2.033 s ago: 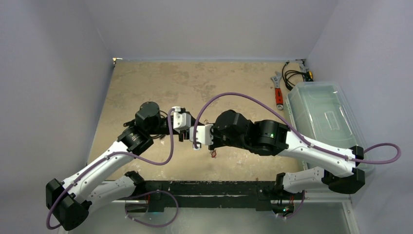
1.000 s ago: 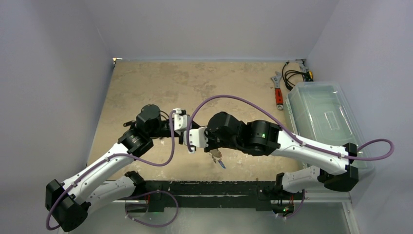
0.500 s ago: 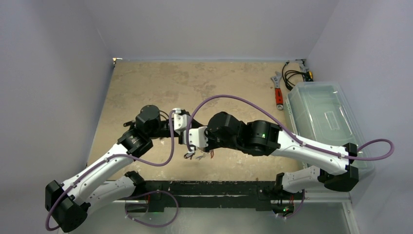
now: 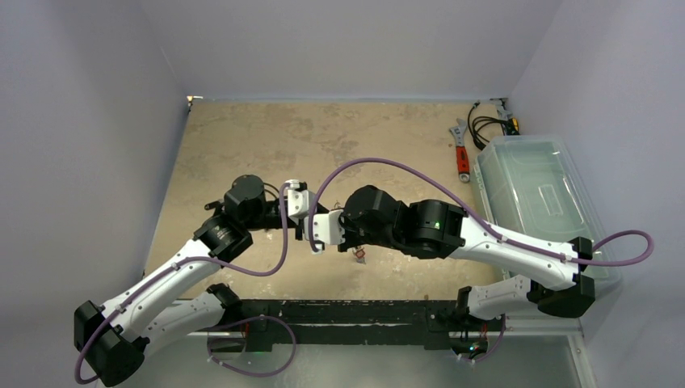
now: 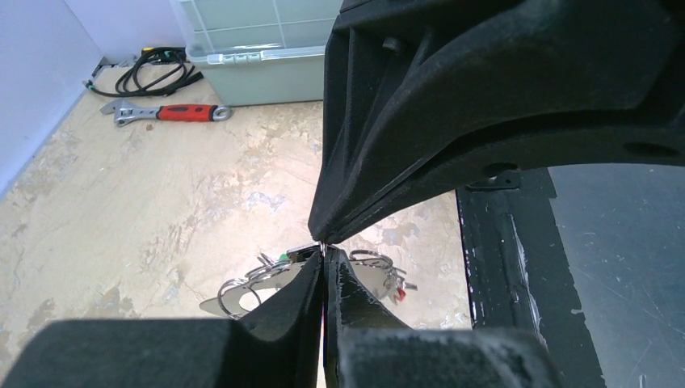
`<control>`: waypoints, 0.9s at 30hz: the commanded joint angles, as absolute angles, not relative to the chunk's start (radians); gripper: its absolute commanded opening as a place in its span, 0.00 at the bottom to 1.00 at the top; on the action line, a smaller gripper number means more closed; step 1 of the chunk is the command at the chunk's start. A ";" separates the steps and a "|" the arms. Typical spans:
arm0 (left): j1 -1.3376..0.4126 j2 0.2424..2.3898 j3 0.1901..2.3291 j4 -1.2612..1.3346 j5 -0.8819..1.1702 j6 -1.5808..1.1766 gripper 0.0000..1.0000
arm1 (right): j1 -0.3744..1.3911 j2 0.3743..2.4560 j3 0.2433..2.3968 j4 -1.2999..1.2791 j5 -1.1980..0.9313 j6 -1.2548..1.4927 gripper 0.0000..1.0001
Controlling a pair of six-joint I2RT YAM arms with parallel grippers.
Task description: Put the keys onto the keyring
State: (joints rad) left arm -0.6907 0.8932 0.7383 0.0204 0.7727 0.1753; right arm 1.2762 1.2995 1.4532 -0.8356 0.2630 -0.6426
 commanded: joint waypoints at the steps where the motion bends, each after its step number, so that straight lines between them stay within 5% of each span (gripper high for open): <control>1: -0.700 0.861 0.743 0.069 0.797 0.235 0.00 | 1.266 1.256 1.466 -0.737 0.291 -0.595 0.00; 5: -0.699 0.815 0.717 0.140 0.785 0.196 0.00 | 1.266 1.236 1.439 -0.684 0.305 -0.588 0.00; 9: -0.699 0.791 0.687 0.260 0.790 0.112 0.00 | 1.254 1.188 1.390 -0.584 0.305 -0.582 0.16; 12: -0.699 0.773 0.658 0.350 0.790 0.046 0.00 | 1.217 1.125 1.336 -0.463 0.268 -0.572 0.17; 27: -0.699 0.688 0.586 0.529 0.789 -0.066 0.00 | 1.034 0.939 1.210 -0.309 -0.277 -0.463 0.30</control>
State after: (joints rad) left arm -0.6956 0.7094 0.5789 0.4377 0.7841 -0.0444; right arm 1.0424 0.9321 1.2282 -0.3275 -0.0952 -0.5045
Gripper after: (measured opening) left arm 0.003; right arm 0.277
